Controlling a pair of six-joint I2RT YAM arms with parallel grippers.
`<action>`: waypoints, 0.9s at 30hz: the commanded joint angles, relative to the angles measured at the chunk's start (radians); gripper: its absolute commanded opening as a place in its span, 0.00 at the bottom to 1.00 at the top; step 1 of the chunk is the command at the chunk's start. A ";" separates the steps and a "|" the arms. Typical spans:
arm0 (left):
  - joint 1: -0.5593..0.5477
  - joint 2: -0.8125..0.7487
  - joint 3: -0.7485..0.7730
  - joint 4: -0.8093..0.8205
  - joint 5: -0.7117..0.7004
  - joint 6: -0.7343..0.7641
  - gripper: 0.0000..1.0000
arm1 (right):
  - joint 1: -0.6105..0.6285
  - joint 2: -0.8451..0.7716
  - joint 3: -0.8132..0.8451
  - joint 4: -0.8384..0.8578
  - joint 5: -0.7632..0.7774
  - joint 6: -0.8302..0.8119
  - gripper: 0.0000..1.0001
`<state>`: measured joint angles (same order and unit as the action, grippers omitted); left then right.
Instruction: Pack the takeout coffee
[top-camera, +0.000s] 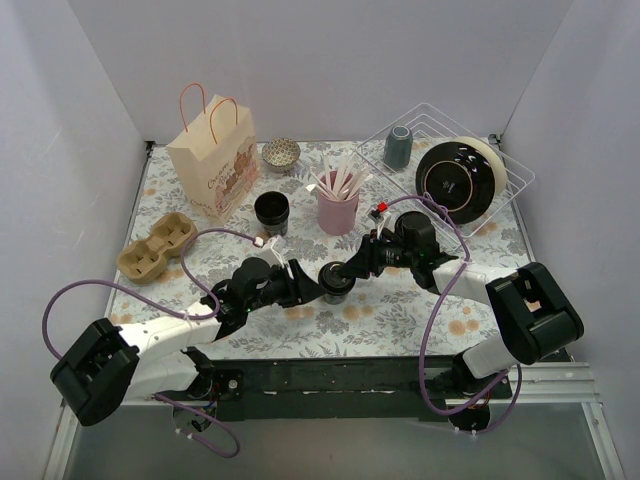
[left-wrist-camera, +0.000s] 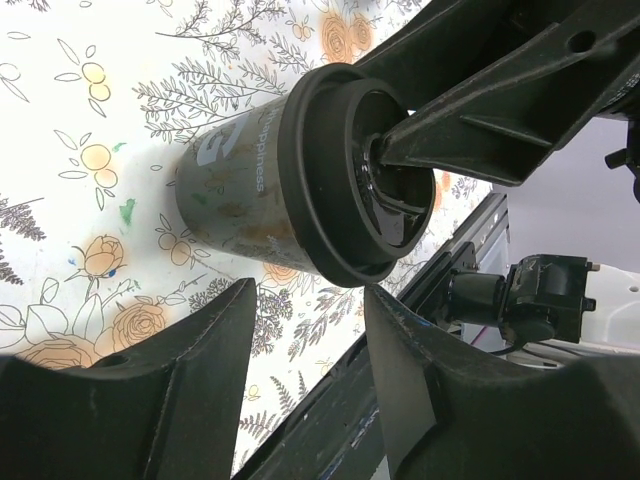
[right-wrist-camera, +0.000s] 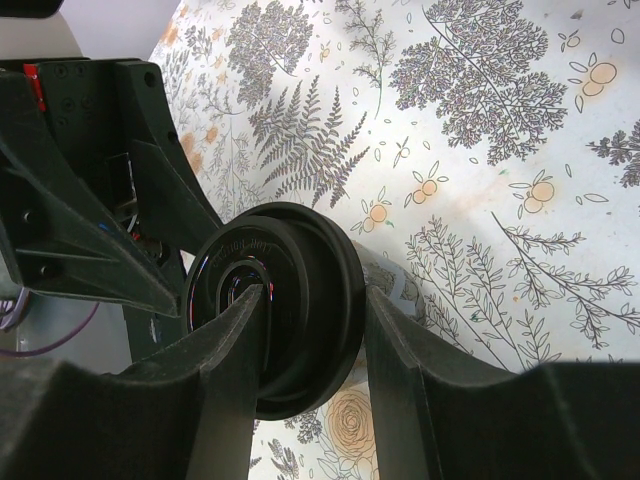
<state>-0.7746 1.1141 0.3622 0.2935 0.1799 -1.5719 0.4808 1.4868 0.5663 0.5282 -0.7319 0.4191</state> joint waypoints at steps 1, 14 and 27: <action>-0.002 -0.014 0.037 0.016 -0.008 0.029 0.47 | -0.002 0.063 -0.056 -0.165 0.149 -0.117 0.07; -0.003 0.078 0.070 0.033 -0.017 0.047 0.40 | -0.002 0.078 -0.060 -0.154 0.146 -0.115 0.07; -0.003 0.191 0.050 -0.043 -0.059 0.009 0.24 | -0.005 0.144 -0.094 -0.079 0.137 -0.102 0.06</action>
<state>-0.7734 1.2392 0.4210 0.3702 0.1711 -1.5898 0.4633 1.5295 0.5529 0.6220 -0.7288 0.4324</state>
